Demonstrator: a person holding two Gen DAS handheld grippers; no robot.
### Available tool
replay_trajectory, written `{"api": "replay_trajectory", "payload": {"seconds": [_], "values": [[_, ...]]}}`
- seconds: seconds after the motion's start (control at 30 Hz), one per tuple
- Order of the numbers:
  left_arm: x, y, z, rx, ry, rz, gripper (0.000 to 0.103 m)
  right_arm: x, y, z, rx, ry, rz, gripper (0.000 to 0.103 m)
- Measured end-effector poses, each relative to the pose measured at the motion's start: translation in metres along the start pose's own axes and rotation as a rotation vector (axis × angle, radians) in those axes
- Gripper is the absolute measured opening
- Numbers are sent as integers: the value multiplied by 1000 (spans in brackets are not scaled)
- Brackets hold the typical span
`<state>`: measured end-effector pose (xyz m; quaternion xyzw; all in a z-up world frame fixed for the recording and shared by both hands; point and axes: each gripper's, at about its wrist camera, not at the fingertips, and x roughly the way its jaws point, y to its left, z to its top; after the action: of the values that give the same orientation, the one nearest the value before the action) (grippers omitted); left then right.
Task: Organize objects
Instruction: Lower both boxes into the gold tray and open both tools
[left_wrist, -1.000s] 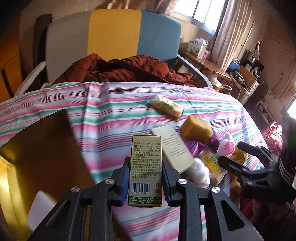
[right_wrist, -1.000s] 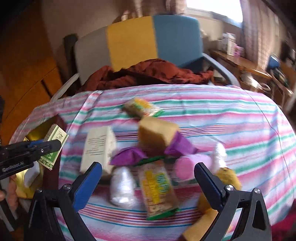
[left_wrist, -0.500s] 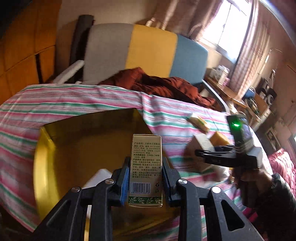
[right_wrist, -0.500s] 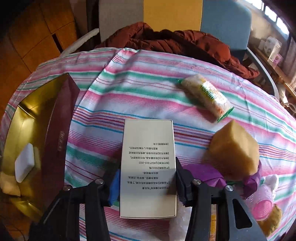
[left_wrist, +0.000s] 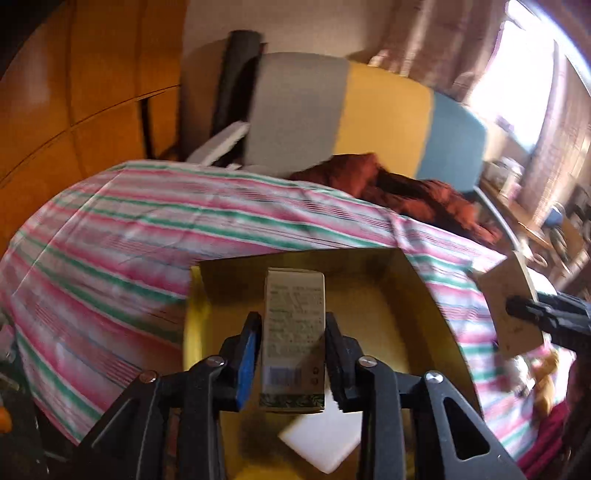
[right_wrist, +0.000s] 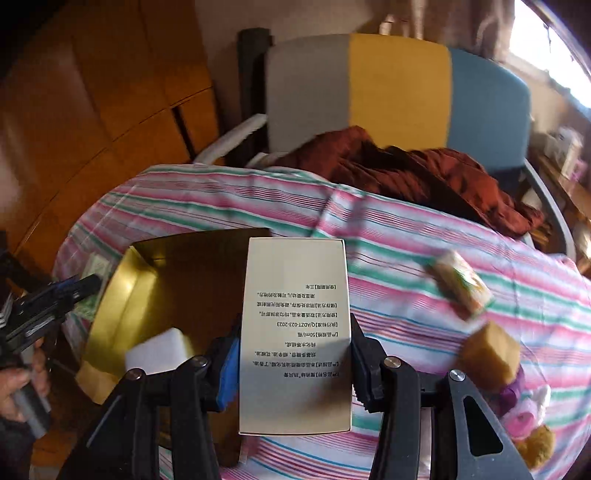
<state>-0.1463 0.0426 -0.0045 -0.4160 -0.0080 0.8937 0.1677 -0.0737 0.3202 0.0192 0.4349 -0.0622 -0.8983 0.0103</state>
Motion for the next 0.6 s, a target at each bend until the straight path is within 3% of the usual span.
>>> {"api": "replay_trajectory", "payload": {"seconds": [0.1,0.43,0.53,0.6], "values": [[-1,14,0,-22,-2,19,42,20,35,15,-42,22,34,50],[-34,49,-29,-117,-33,33,45,79,118,58,-57,59,75,52],[-45,54,-40,-137,-50,41,47,80,126,62,-56,44,77,71],[-50,56,-46,-155,-62,50,48,75,129,56,-63,31,77,76]]}}
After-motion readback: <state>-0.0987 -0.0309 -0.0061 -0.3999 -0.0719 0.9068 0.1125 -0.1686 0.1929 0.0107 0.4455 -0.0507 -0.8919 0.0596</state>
